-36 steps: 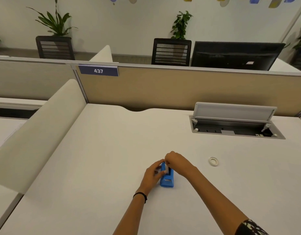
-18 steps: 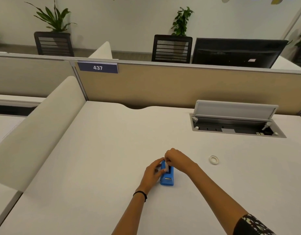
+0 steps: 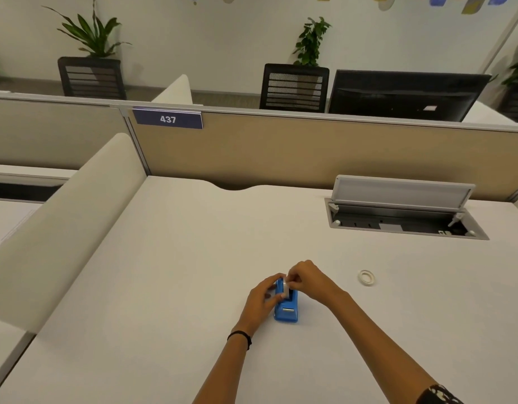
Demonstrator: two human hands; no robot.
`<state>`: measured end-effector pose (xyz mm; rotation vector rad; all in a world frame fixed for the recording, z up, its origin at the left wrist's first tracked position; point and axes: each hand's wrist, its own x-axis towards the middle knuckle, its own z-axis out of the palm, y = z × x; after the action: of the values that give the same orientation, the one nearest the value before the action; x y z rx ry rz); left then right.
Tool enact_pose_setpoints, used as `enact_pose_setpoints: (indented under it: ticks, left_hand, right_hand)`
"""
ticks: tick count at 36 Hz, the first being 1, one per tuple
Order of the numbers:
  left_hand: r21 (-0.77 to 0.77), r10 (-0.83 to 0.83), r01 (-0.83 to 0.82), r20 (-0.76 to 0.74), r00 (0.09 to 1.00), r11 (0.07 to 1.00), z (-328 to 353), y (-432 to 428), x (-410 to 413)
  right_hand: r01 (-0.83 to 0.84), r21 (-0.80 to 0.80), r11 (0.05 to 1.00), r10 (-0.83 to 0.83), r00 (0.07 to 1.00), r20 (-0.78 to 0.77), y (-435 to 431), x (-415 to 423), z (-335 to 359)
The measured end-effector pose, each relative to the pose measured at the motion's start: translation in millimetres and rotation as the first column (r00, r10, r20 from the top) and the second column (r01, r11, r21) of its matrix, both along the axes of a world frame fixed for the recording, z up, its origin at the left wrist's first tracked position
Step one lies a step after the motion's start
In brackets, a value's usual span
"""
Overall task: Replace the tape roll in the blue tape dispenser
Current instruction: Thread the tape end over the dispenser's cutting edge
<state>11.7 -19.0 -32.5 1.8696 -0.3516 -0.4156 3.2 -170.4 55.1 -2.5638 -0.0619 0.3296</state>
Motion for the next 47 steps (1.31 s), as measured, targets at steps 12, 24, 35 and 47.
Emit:
enact_pose_setpoints:
  ticks: [12,24,35,47]
  left_hand:
    - [-0.007,0.016,-0.016,0.0,1.0,1.0,-2,0,-1]
    - [-0.035,-0.001,0.001,0.001,1.0,0.999,5,2,-3]
    - [-0.037,-0.002,0.003,0.008,1.0,0.999,1,2,-2]
    - [-0.029,-0.007,0.008,0.012,1.0,1.0,2,0,-2]
  right_hand:
    - [-0.037,-0.243,0.969,0.019,0.997,-0.073,18,6,2]
    - [0.08,-0.135,0.988,-0.08,0.997,0.005,17,-3,-3]
    - [0.136,-0.01,0.991,-0.13,0.965,0.227,13,-23,-23]
    - [-0.011,-0.238,0.971,0.078,0.958,0.274,16,-30,-35]
